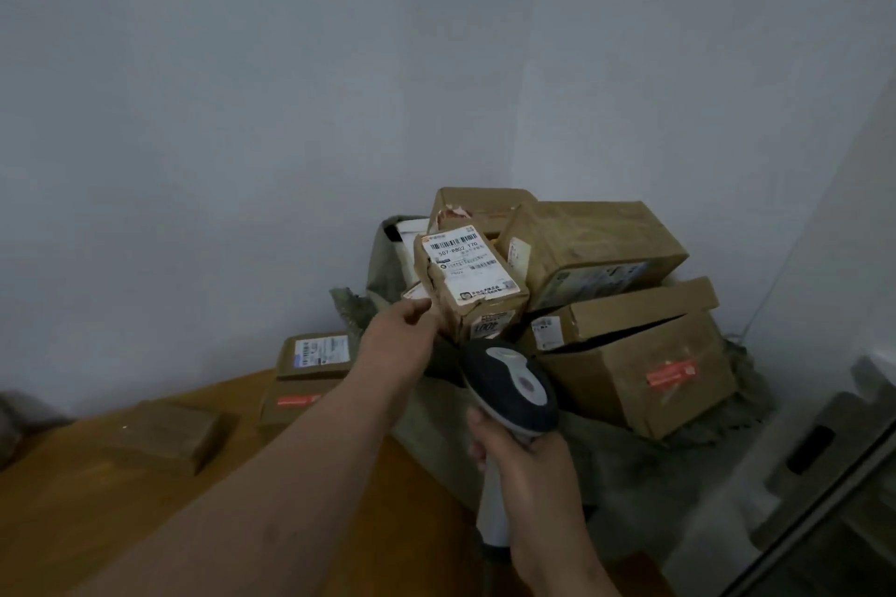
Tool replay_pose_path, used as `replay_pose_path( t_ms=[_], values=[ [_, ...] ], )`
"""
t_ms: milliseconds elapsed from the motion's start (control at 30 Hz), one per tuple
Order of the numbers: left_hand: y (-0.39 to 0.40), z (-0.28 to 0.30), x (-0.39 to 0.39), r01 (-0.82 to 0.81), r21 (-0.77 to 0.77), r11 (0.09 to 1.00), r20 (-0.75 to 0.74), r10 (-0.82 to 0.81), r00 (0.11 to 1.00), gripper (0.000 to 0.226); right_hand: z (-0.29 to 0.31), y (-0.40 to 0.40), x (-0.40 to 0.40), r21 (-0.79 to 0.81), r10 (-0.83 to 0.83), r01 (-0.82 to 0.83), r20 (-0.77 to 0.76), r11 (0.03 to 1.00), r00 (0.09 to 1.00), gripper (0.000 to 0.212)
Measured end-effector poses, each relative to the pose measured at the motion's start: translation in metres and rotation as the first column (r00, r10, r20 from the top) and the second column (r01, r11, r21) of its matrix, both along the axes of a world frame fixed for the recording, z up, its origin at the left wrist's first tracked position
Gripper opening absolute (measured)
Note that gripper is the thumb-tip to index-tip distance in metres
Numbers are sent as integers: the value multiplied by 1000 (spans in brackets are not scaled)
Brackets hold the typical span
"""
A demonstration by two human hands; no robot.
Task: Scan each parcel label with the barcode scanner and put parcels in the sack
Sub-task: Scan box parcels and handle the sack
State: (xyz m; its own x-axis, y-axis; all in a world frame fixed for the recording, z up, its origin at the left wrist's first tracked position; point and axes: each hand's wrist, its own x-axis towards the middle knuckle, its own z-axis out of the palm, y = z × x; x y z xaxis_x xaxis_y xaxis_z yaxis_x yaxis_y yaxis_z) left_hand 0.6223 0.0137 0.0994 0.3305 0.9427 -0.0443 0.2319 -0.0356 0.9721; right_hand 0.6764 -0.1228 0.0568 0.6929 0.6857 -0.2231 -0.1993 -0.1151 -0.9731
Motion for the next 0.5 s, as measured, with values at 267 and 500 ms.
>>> replay_pose_path(
  t_ms=[267, 500],
  values=[
    [0, -23, -84, -91, -69, 993, 49, 94, 994, 24, 2, 13, -44, -22, 172, -171, 35, 985, 984, 18],
    [-4, -63, -213, -261, -169, 950, -3, 264, 965, 29, -6, 31, -135, -24, 312, -311, 93, 950, 945, 26]
  ],
)
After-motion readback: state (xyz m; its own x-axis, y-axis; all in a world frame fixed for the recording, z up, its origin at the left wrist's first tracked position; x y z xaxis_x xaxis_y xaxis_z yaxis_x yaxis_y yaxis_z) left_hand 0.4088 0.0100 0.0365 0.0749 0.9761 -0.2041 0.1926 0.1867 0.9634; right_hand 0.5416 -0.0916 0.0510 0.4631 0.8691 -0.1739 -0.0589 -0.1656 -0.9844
